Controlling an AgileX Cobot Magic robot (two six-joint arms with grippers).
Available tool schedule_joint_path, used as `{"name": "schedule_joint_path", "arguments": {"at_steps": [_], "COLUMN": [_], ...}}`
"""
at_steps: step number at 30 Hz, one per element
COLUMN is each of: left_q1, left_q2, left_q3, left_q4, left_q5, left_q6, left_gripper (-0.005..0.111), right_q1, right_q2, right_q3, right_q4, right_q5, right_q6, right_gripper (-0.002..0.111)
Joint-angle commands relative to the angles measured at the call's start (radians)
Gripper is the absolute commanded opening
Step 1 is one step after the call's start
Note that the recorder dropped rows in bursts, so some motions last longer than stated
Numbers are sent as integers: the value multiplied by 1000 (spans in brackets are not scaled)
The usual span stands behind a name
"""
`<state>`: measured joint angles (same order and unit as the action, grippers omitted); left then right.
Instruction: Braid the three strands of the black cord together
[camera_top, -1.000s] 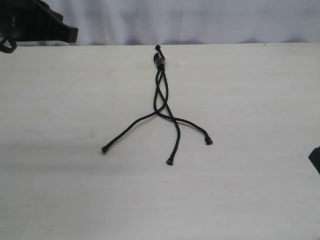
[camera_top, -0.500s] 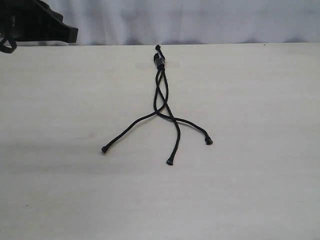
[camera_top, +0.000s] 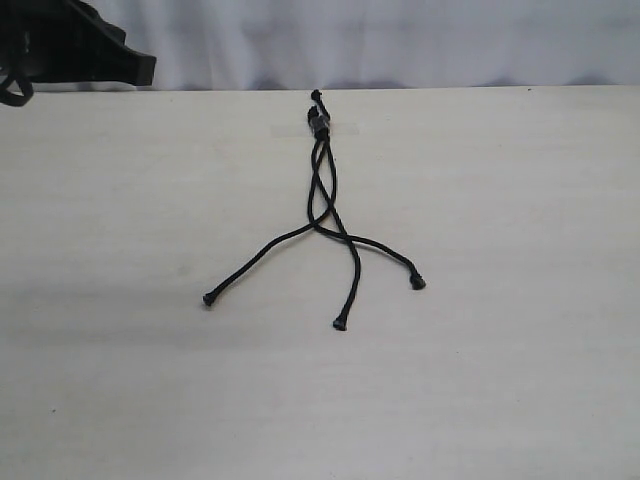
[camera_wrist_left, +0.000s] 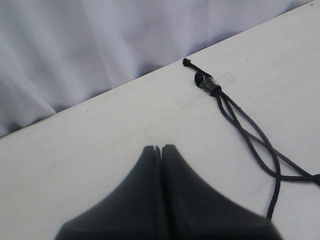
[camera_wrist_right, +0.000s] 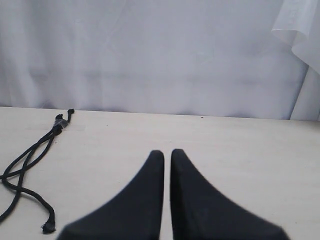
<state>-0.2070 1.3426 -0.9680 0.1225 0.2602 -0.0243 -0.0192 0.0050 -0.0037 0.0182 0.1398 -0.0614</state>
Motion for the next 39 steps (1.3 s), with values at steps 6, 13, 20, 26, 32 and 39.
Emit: {"name": "schedule_joint_path", "arguments": {"at_steps": [6,13,20,26,32,39], "left_q1": [2,2,9,56,216,341], "left_q2": [-3,-3,-159,-522,-898,-1217], "left_q3": [2,2,136,480,727,863], "left_q4": [-3,-3,-5,-5,-5,-3], "left_q5": [-8,-8,-15,-226,-274,-167], "left_q6": [-6,-6,-21,-34,-34,-34], "left_gripper": [0,0,0,0,0,0], "right_q1": [-6,-6,-3,-3,-3,-3], "right_q2": [-5,-5,-5,-5,-5,-5], "right_q3": [4,4,4,4,4,4], "right_q4": [5,5,5,5,5,5], "right_q5": [0,0,1,1,1,1], "right_q6": [-7,-7,-7,-7,-7,-7], "right_gripper": [4,4,4,4,4,4]}}
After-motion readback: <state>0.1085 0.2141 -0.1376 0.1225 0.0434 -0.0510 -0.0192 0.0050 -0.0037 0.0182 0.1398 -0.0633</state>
